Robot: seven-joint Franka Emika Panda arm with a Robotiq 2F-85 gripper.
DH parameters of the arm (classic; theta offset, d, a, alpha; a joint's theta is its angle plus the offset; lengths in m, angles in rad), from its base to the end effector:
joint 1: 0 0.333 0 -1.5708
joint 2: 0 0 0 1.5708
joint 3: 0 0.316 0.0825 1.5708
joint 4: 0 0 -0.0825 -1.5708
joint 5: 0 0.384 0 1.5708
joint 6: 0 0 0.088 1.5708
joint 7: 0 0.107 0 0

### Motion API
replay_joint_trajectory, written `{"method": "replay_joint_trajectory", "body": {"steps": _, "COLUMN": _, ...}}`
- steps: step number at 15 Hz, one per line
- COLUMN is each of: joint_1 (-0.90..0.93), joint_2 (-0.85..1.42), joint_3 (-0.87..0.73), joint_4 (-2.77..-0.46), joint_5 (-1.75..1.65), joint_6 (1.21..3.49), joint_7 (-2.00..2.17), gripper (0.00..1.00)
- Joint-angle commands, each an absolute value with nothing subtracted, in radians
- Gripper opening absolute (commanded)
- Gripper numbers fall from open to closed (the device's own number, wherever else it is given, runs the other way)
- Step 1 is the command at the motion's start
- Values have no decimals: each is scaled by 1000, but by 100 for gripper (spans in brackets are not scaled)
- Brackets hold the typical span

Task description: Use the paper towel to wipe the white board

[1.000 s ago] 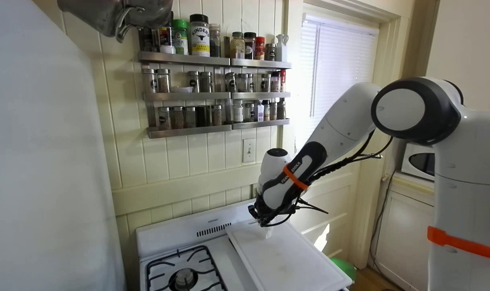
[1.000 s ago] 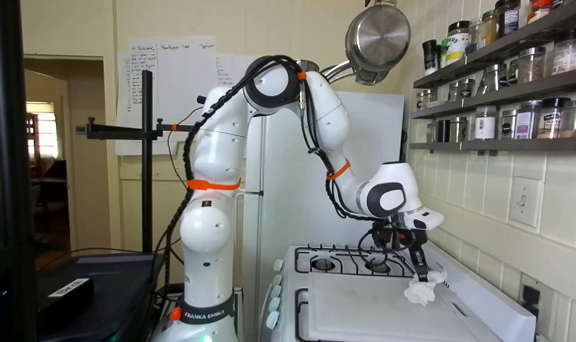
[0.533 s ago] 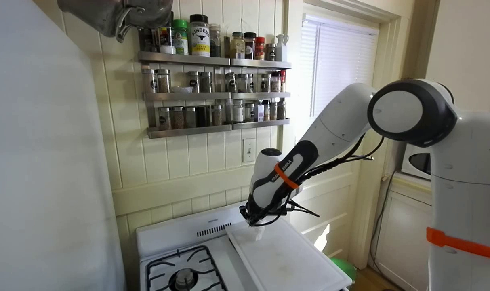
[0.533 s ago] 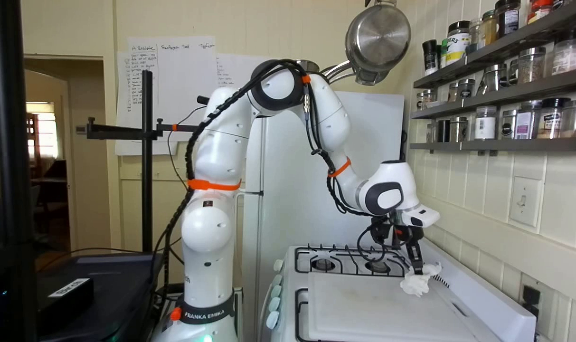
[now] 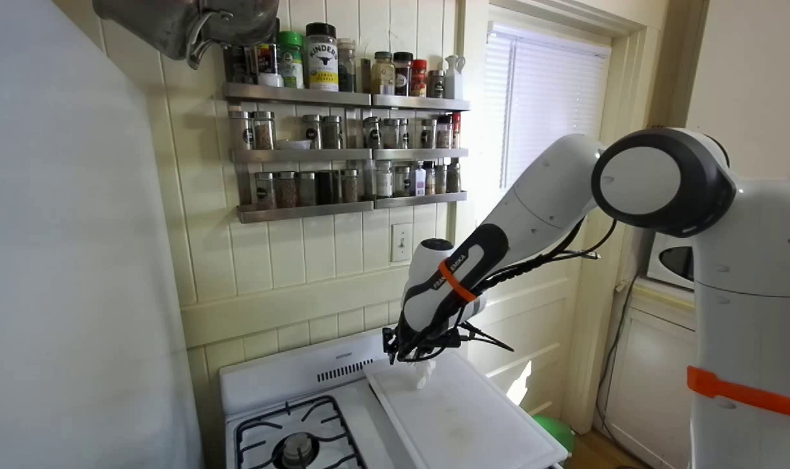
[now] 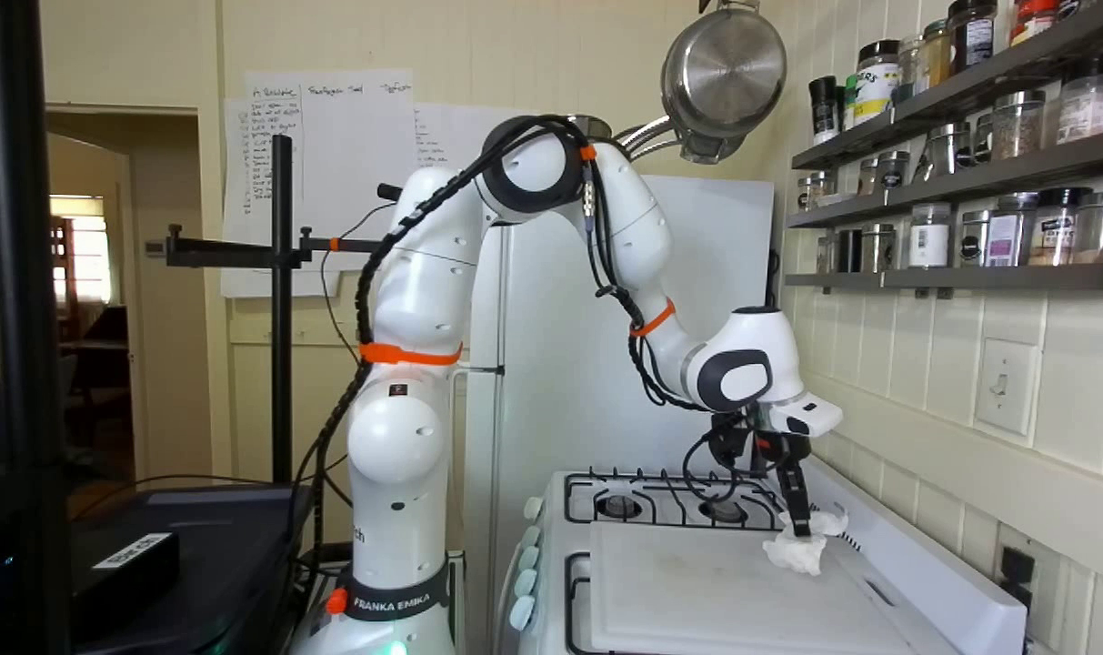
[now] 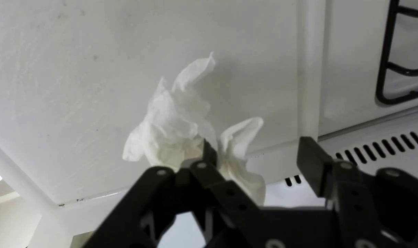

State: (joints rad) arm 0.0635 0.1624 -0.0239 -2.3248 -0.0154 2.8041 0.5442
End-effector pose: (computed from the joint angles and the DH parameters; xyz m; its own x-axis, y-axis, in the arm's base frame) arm 0.5482 0.0225 0.3028 0.8386 -0.4711 0.2734 -0.4466 -0.8821 -0.1500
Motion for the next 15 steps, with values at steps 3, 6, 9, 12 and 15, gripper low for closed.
{"method": "replay_joint_trajectory", "body": {"steps": 3, "joint_1": 78, "joint_2": 123, "joint_3": -44, "joint_4": -2302, "joint_5": -31, "joint_6": 2664, "joint_7": 563, "gripper": 100}}
{"method": "replay_joint_trajectory", "body": {"steps": 6, "joint_1": 74, "joint_2": 105, "joint_3": -59, "joint_4": -2274, "joint_5": -103, "joint_6": 2530, "joint_7": 622, "gripper": 100}}
{"method": "replay_joint_trajectory", "body": {"steps": 9, "joint_1": 58, "joint_2": 104, "joint_3": -36, "joint_4": -2253, "joint_5": -32, "joint_6": 2503, "joint_7": 582, "gripper": 100}}
{"method": "replay_joint_trajectory", "body": {"steps": 12, "joint_1": 76, "joint_2": 113, "joint_3": -49, "joint_4": -2258, "joint_5": -126, "joint_6": 2616, "joint_7": 708, "gripper": 100}}
{"method": "replay_joint_trajectory", "body": {"steps": 15, "joint_1": 73, "joint_2": 108, "joint_3": -34, "joint_4": -2279, "joint_5": -110, "joint_6": 2714, "joint_7": 698, "gripper": 100}}
